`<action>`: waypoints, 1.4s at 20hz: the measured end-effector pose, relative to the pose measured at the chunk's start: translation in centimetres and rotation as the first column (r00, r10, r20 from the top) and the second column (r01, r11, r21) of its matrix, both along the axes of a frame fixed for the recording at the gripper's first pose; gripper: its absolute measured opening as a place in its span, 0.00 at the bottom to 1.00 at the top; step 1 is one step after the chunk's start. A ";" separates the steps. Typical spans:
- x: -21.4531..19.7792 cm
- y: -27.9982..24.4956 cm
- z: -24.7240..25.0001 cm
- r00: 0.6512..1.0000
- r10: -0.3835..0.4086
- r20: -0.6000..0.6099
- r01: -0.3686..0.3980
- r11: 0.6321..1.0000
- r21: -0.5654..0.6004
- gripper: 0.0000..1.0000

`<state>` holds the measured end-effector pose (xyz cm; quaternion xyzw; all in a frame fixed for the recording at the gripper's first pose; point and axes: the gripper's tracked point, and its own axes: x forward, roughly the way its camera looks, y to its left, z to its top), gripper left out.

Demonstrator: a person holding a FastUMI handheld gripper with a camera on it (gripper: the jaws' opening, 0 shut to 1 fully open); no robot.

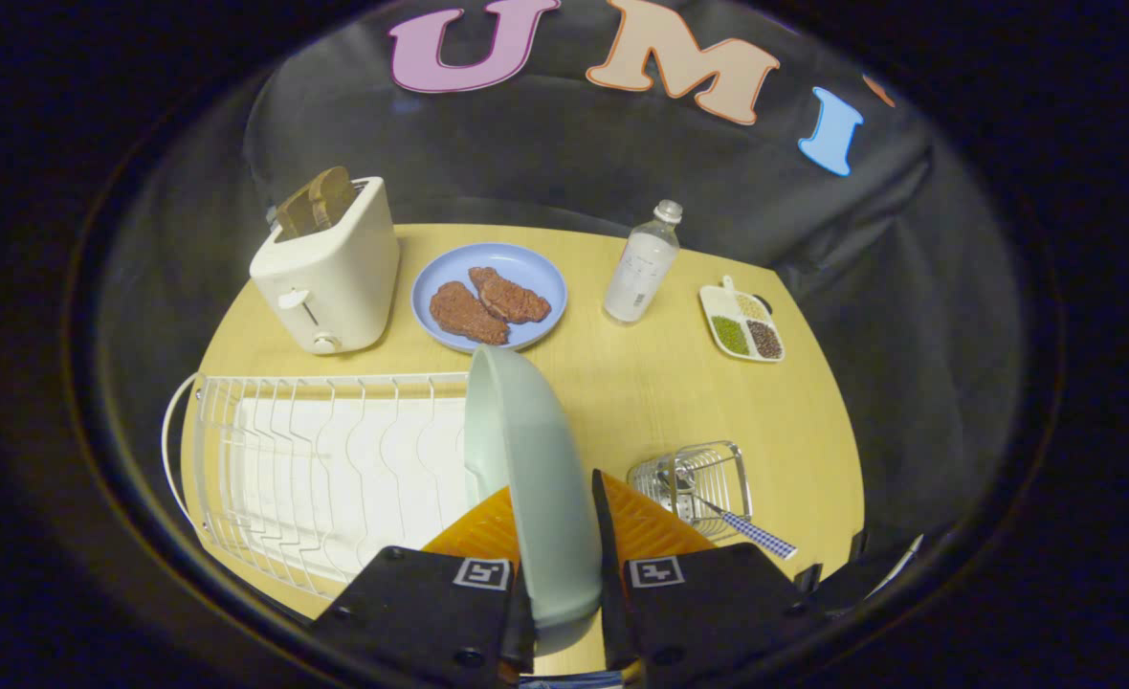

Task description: Take the plate from the dish rack, then take the spoon from the basket and place it into the plate.

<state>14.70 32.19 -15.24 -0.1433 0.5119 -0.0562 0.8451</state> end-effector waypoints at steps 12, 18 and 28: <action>1.6 2.0 7.2 0.991 -0.087 0.098 0.062 0.969 0.239 0.31; -0.2 -3.0 11.7 0.981 -0.165 0.101 0.092 0.855 0.510 0.31; -12.3 -15.5 9.5 0.983 -0.172 0.068 0.080 0.728 0.681 0.31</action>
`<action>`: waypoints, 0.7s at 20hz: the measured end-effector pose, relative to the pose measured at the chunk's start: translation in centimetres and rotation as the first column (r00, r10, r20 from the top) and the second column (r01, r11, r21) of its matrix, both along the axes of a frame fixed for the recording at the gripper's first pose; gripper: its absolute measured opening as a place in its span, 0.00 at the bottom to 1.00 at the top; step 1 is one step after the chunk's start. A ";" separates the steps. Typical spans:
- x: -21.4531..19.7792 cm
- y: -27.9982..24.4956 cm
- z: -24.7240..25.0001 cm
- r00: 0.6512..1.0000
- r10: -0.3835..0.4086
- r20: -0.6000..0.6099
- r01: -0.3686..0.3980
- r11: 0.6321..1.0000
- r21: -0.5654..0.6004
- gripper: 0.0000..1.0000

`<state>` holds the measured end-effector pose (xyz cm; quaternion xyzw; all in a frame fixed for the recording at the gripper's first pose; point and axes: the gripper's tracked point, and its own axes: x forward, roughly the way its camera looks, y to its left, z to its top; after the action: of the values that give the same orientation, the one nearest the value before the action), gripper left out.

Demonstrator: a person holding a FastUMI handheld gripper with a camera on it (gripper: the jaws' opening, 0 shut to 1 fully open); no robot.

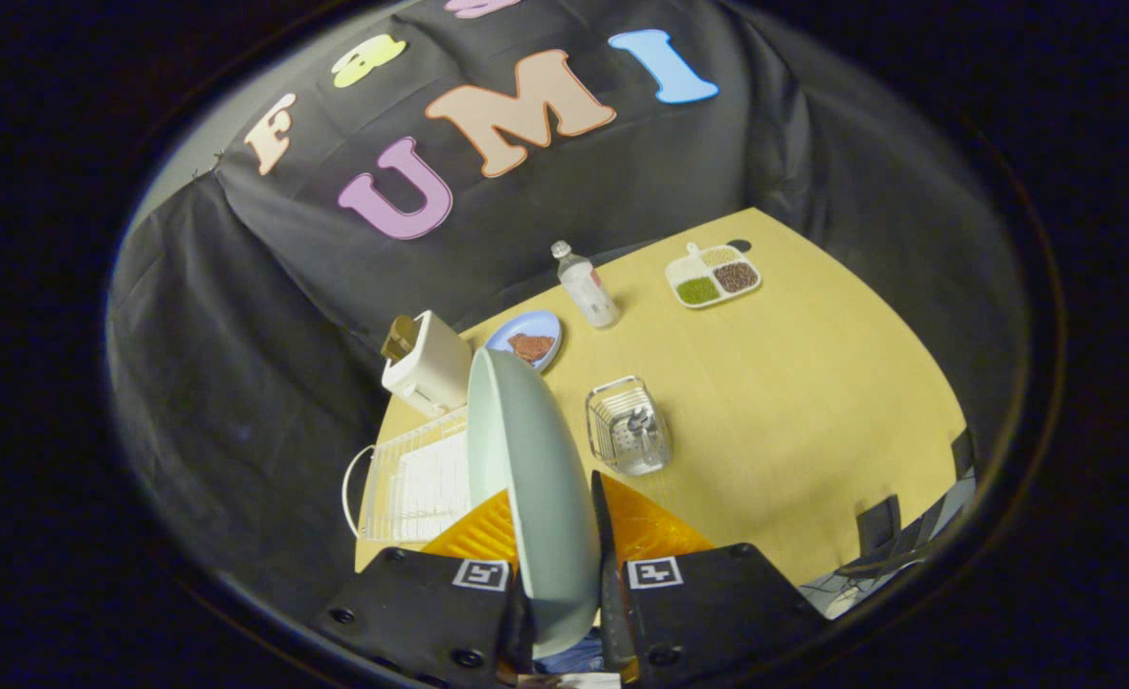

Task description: Take the plate from the dish rack, then take the spoon from the basket and place it into the plate.

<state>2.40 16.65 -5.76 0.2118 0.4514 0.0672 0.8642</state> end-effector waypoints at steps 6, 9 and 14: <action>-5.6 -3.1 -5.4 1.000 -0.003 -0.017 0.005 0.994 0.106 0.31; -7.3 -4.0 -8.8 0.998 -0.036 -0.049 0.042 0.989 0.141 0.31; -6.9 -6.1 -14.4 0.985 -0.150 -0.090 0.161 0.976 0.143 0.31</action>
<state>-4.54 10.58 -20.14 0.3133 0.4608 0.0246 0.8300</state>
